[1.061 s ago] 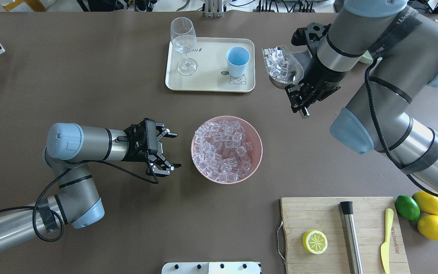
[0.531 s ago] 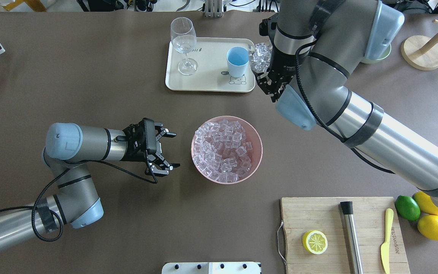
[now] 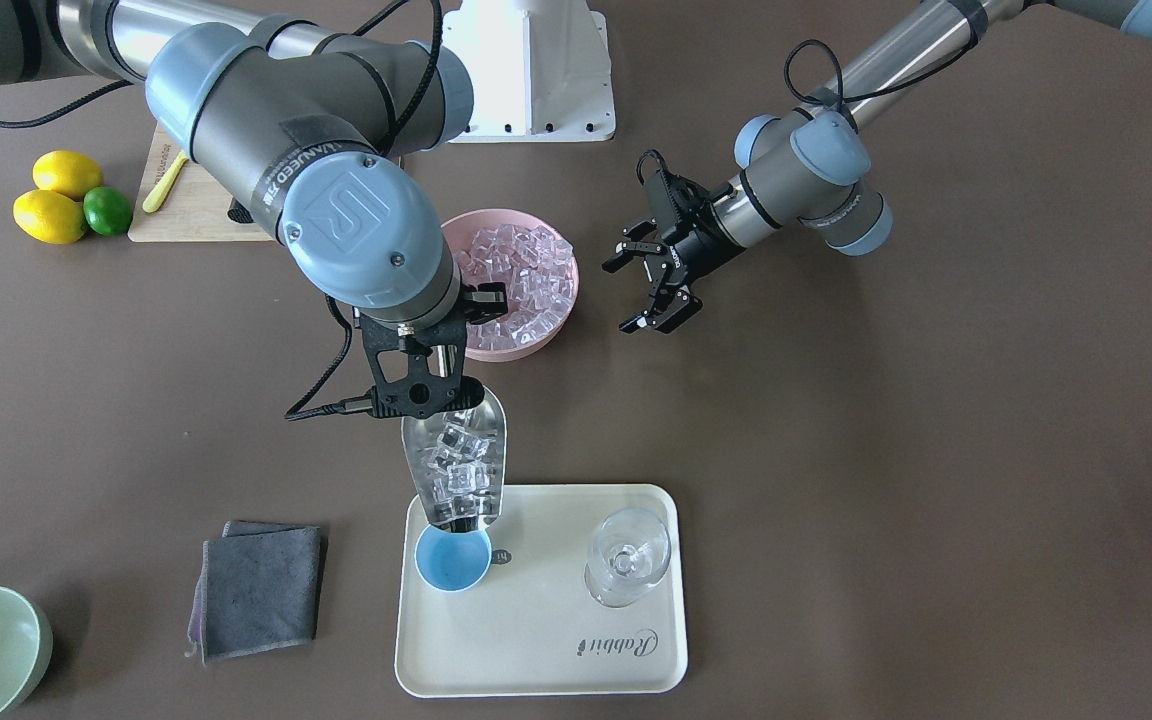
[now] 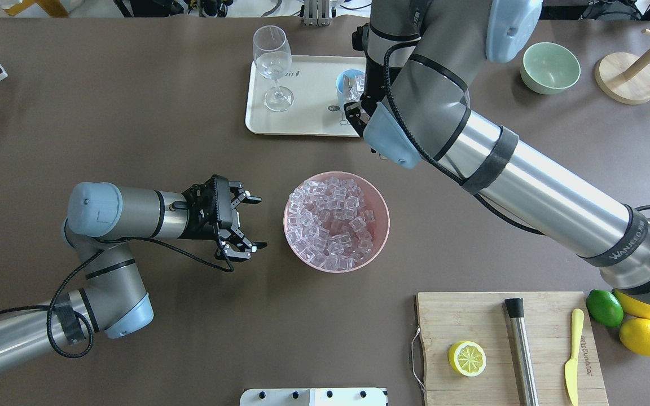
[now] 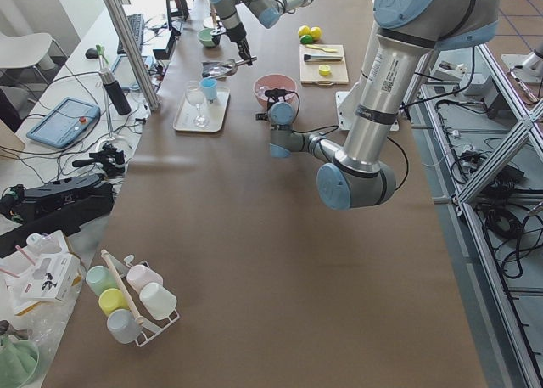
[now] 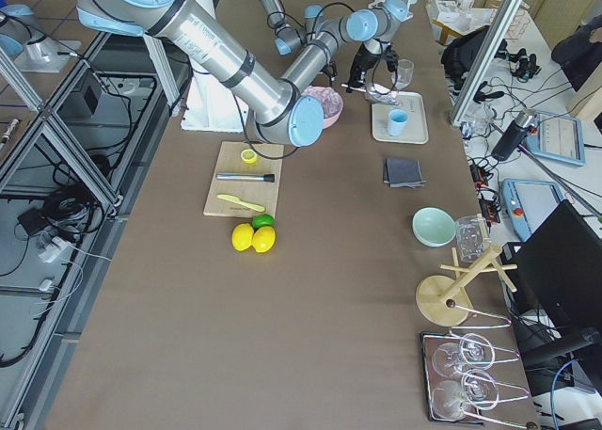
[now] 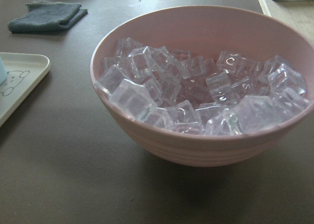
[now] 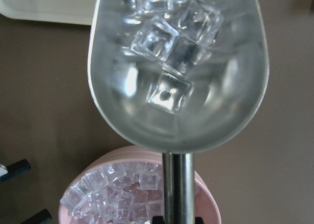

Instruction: Put ice in cup with scoop

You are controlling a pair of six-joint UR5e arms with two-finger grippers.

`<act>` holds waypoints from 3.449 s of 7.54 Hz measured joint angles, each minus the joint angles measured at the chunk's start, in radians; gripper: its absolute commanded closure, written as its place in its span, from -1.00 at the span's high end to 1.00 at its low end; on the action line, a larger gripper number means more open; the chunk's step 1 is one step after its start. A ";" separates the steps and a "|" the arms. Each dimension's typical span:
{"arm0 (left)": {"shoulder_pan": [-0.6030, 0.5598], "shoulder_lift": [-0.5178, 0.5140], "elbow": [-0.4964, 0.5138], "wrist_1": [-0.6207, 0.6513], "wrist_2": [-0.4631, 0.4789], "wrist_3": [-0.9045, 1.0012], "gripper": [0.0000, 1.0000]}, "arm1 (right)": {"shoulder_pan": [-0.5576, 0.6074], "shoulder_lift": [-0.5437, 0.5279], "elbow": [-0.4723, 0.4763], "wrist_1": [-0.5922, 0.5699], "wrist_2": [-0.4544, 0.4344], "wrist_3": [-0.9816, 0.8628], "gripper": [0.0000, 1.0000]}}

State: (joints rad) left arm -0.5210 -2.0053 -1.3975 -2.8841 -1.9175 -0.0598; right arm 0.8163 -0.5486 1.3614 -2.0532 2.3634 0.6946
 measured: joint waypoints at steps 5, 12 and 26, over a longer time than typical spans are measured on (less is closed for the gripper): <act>0.003 -0.001 0.000 0.000 0.033 0.000 0.96 | 0.040 0.021 -0.040 -0.040 0.104 0.008 -1.00; 0.001 0.010 -0.014 0.003 0.035 0.004 0.96 | 0.058 -0.005 -0.040 -0.061 0.229 0.009 -1.00; -0.290 0.426 -0.454 0.623 -0.191 0.002 0.95 | 0.058 -0.068 0.037 -0.059 0.223 0.010 -1.00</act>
State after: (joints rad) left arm -0.8108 -1.5798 -1.8516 -2.2611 -2.1082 -0.0574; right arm 0.8743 -0.6168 1.3980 -2.1124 2.5860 0.7048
